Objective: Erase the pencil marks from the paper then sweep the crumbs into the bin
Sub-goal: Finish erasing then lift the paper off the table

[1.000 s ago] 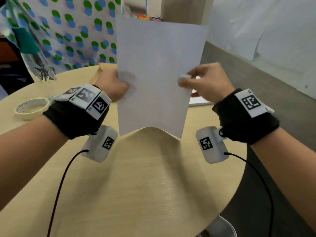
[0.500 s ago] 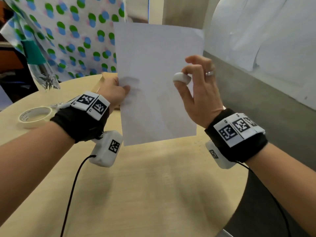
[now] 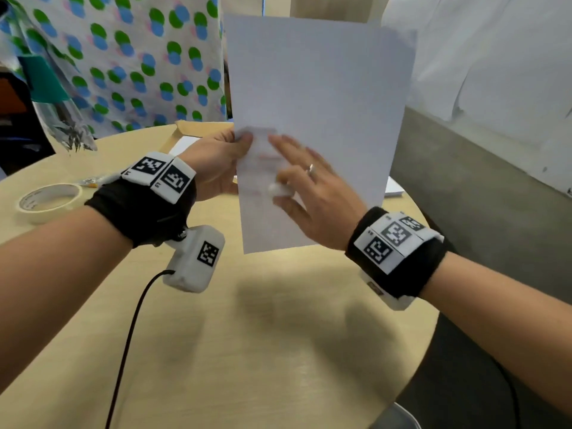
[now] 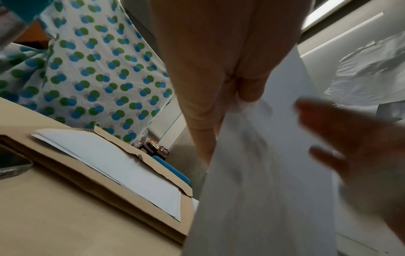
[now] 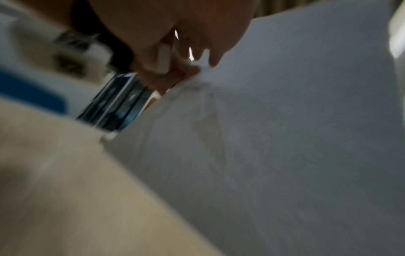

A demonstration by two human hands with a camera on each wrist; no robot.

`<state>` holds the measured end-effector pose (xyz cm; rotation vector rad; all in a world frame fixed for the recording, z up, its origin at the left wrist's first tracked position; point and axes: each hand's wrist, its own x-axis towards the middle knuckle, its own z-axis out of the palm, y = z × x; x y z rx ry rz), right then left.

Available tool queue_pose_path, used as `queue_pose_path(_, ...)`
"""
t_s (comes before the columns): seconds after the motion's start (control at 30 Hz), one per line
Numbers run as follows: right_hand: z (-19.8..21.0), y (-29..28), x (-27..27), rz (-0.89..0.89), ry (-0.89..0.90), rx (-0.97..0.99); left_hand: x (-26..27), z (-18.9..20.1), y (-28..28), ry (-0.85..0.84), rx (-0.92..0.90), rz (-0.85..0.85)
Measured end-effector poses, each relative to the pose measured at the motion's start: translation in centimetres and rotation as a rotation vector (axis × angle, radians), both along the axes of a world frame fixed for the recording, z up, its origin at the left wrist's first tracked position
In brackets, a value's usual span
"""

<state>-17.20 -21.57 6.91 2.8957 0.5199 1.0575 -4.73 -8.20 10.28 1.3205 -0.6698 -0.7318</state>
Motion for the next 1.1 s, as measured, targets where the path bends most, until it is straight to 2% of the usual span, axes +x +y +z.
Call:
queue_pose_path(0.07, -0.1, 0.1, 0.2, -0.027, 0.015, 0.008, -0.3, 0.0, -0.3, 0.024, -0.017, -0.041)
queue_pose_path(0.17, -3.5, 1.0, -0.7, 0.13, 0.317, -0.152, -0.6, 0.2, -0.7, 0.039, -0.032, -0.028)
queue_pose_path(0.23, -4.8, 1.5, -1.9, 0.172, 0.496, -0.128, -0.6, 0.2, -0.6, 0.032, -0.034, 0.004)
queue_pose_path(0.27, -4.8, 1.5, -2.3, 0.161, 0.514, -0.07, -0.5, 0.2, -0.5, 0.031, -0.034, 0.018)
queue_pose_path(0.33, -4.4, 1.6, -2.7, 0.123, 0.443, 0.007, -0.4, 0.2, -0.3, 0.024, -0.028, 0.038)
queue_pose_path(0.4, -3.7, 1.1, -2.6, 0.092, 0.291, -0.019, -0.1, 0.1, -0.1, 0.019, -0.021, 0.051)
queue_pose_path(0.5, -2.7, -0.4, -2.4, -0.063, 0.085, -0.051, 0.4, 0.1, 0.5, 0.03, -0.017, 0.07)
queue_pose_path(0.57, -2.3, -1.6, -2.7, -0.134, 0.05, -0.002, 0.8, 0.0, 1.0, 0.037, -0.006, 0.083)
queue_pose_path(0.6, -2.4, -1.9, -3.0, -0.142, 0.104, -0.029, 1.0, 0.0, 1.3, 0.038, 0.001, 0.086)
queue_pose_path(0.63, -2.6, -1.9, -3.6, -0.146, 0.245, -0.091, 1.3, 0.0, 1.6, 0.037, 0.004, 0.087)
queue_pose_path(0.7, -3.1, -1.3, -5.0, -0.214, 0.666, -0.19, 1.7, 0.0, 2.2, 0.042, 0.005, 0.1)
queue_pose_path(0.73, -3.4, -1.2, -5.6, -0.233, 0.807, -0.2, 2.0, -0.1, 2.4, 0.045, 0.01, 0.11)
queue_pose_path(0.77, -3.5, -1.1, -6.1, -0.26, 0.855, -0.162, 2.2, -0.2, 2.6, 0.045, 0.02, 0.12)
queue_pose_path(0.8, -3.3, -1.2, -6.3, -0.285, 0.837, -0.057, 2.4, -0.5, 2.8, 0.04, 0.039, 0.14)
queue_pose_path(0.9, -2.8, -2.0, -5.9, -0.301, 0.589, 0.442, 2.8, -1.7, 3.3, -0.002, 0.156, 0.237)
queue_pose_path(0.97, -2.5, -2.3, -5.2, -0.294, 0.496, 0.754, 2.6, -2.4, 3.9, -0.008, 0.263, 0.299)
queue_pose_path(1.03, -2.2, -2.0, -4.5, -0.307, 0.495, 1.064, 2.5, -3.3, 4.5, 0.001, 0.344, 0.331)
queue_pose_path(1.1, -2.0, -1.4, -4.0, -0.33, 0.59, 1.331, 2.2, -4.1, 5.3, 0.04, 0.368, 0.361)
